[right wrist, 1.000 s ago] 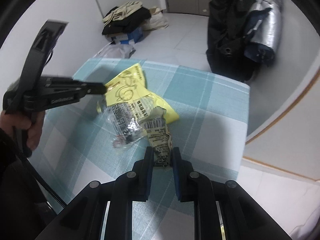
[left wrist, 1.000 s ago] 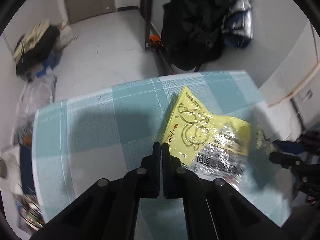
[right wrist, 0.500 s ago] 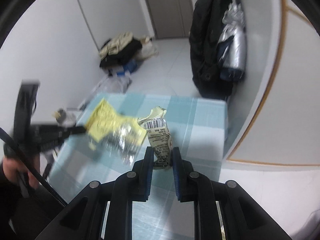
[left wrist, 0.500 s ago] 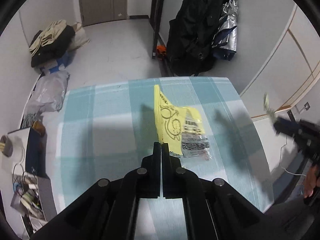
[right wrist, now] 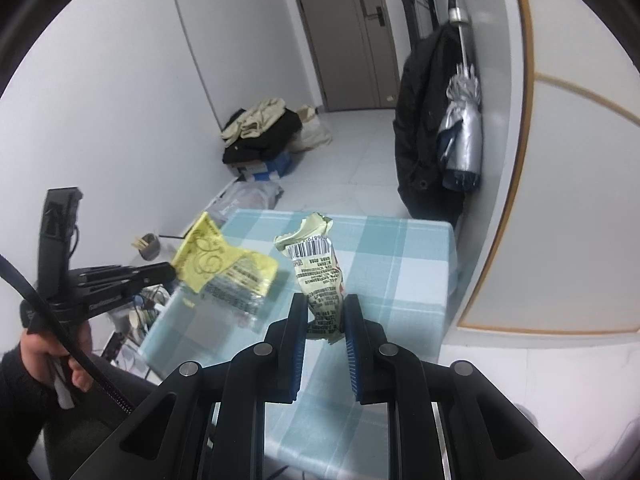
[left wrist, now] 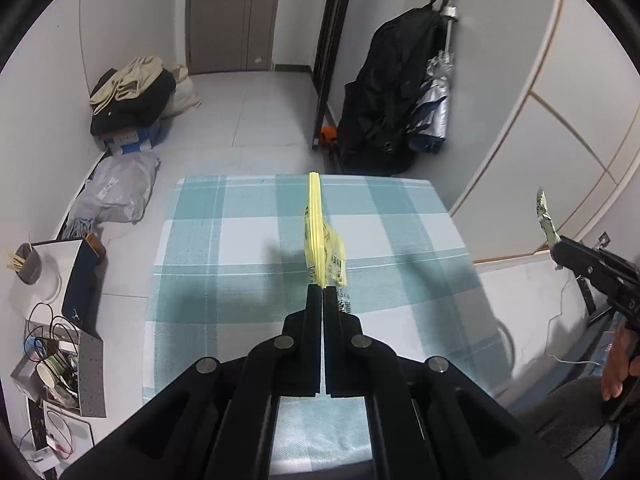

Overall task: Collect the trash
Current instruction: 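Lift and carry the wrapper and yellow-clear bag over the bin with both tools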

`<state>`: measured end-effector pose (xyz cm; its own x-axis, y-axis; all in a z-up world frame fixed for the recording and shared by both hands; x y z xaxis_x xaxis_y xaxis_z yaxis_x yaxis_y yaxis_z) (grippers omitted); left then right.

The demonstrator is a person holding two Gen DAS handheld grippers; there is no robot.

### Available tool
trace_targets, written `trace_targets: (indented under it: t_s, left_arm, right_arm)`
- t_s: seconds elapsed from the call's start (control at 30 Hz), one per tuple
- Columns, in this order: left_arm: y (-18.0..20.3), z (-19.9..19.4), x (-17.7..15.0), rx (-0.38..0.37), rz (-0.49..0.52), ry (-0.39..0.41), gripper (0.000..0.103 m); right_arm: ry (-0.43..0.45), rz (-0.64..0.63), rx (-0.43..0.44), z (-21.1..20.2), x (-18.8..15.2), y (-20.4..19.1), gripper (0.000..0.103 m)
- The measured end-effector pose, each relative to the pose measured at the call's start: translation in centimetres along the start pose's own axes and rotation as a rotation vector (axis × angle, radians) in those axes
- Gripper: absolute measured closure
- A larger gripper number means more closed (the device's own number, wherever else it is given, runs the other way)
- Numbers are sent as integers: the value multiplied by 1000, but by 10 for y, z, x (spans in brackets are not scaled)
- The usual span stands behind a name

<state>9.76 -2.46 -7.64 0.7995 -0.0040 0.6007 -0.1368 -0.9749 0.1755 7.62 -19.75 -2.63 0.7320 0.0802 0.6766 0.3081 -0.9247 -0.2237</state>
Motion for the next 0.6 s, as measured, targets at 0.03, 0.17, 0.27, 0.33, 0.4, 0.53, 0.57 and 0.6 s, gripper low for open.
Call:
trace_targets:
  t_s: [0.03,0.17,0.27,0.33,0.4,0.53,0.57,0.6]
  left_arm:
    - [3,-3,0,-6,4,6,103]
    - [21,-16,1,-19,44,32,103]
    - [34,-25,-2,-38,71,49,103]
    - [48,-28,0,-60,90,59,103]
    - [62,-30,0,-83,106,65,103]
    - [102,-31,2,-137,164,74,103]
    - [111,-30,2,-145,177,73,103]
    - [122,-27,2,-159,197,67,103]
  right_arm:
    - [8,0,-3,-8,-1,-1,86]
    - [30,35,-18,-36,-8,7,86]
    - [63,61,-27,-60,-13,15,86]
    - [96,79,-38,-82,-17,23,86]
    - [123,95,-50,-99,-21,32,86]
    - [145,139,-81,-122,-33,55,86]
    - [146,161,-93,-128,-38,64,86]
    - [149,177,-103,-133,-43,69,86]
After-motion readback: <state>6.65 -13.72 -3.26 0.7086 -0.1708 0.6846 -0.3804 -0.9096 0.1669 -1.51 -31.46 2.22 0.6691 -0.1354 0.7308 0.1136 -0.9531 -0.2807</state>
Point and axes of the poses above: each gripper's, at about its wrist camera, not at the fingertips, and z roughly the way its jaws point, y to its right, x to its top, the point moved 6 cm from there along z, roughly the way its jaws point
